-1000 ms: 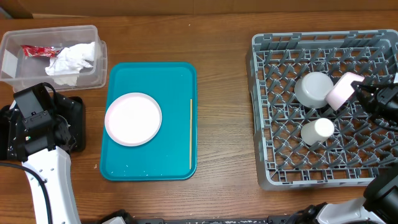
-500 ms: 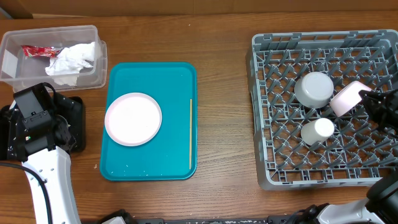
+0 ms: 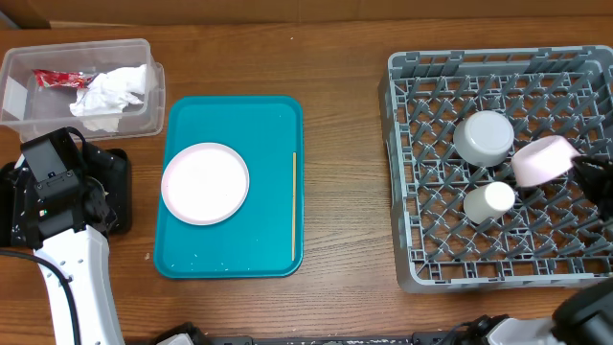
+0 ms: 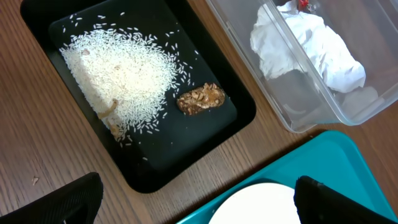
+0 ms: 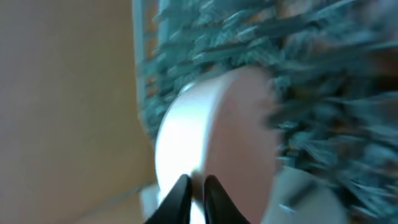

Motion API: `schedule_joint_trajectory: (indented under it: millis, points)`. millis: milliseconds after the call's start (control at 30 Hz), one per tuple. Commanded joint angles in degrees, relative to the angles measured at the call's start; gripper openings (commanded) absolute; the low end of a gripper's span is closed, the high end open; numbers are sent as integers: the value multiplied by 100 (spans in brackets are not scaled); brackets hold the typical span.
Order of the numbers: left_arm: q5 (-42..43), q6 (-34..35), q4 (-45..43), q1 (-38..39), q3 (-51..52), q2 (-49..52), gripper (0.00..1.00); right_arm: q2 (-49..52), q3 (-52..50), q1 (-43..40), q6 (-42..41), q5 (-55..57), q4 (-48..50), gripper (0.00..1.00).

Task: Sort waste into correct bins and load items into the dishwasher

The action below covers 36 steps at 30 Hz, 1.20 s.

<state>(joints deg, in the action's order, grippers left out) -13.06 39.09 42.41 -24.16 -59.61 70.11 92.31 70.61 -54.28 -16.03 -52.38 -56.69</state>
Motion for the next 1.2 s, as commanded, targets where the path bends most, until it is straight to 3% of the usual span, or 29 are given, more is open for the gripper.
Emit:
schedule_joint_trajectory:
  millis: [0,300,500,567,700,733,767,800,867,1167]
  points:
    - [4,76,2,-46,-50,-4,100,-872,243,-227,-780,1576,-20,10]
    - [4,76,2,-46,-50,-4,100,-2398,249,199,-1207,2586,103,20]
    - [4,76,2,-46,-50,-4,100,-2444,249,1325,-658,1908,52,23]
    - [4,76,2,-46,-50,-4,100,-2446,249,1829,-426,1604,79,31]
    - [4,76,2,-46,-50,-4,100,-2450,249,3198,-302,1674,227,47]
    - [2,76,2,-46,-50,-4,100,-2450,249,3613,-310,1753,337,57]
    - [4,76,0,-46,-50,-4,100,-2448,249,3976,-354,1893,424,77]
    - [4,76,2,-46,-50,-4,100,-2448,249,4509,-455,2218,542,88]
    - [4,76,0,-46,-50,-4,100,-2439,249,5362,-566,2820,697,97]
    - [4,76,0,-46,-50,-4,100,-1394,249,9180,-1394,6006,1309,100]
